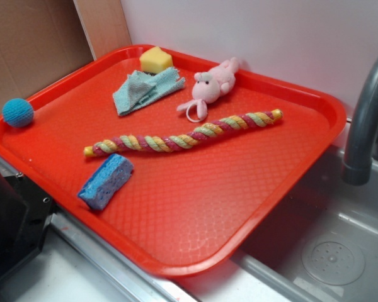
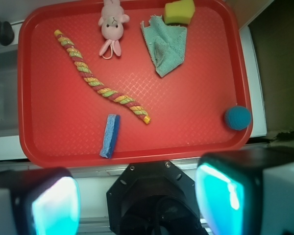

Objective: Grab the blue ball.

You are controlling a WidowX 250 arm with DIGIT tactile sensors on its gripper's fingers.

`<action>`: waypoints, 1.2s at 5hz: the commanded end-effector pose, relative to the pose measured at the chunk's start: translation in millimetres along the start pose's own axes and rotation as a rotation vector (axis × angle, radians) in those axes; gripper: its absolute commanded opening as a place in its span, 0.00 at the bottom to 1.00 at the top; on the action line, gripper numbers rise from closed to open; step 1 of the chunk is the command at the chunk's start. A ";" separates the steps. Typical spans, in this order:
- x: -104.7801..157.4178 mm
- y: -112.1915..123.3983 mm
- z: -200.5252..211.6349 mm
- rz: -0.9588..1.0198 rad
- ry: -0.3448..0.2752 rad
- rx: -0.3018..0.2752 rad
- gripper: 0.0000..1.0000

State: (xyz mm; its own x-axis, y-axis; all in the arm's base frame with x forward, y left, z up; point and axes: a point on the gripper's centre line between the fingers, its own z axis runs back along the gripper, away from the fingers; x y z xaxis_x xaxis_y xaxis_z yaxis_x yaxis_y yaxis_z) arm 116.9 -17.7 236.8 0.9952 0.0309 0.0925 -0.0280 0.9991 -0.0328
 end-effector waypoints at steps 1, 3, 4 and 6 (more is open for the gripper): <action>0.0 0.0 0.0 0.000 0.000 0.000 1.00; 6.2 78.9 -97.3 0.497 0.108 0.076 1.00; 7.2 115.9 -122.5 0.746 0.023 0.106 1.00; -3.3 154.1 -153.7 1.100 -0.099 0.208 1.00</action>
State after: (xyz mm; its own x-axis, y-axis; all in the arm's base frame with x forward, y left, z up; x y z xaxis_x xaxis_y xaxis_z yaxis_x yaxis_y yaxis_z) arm 134.5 126.9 71.9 0.4265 0.8878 0.1731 -0.9032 0.4283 0.0286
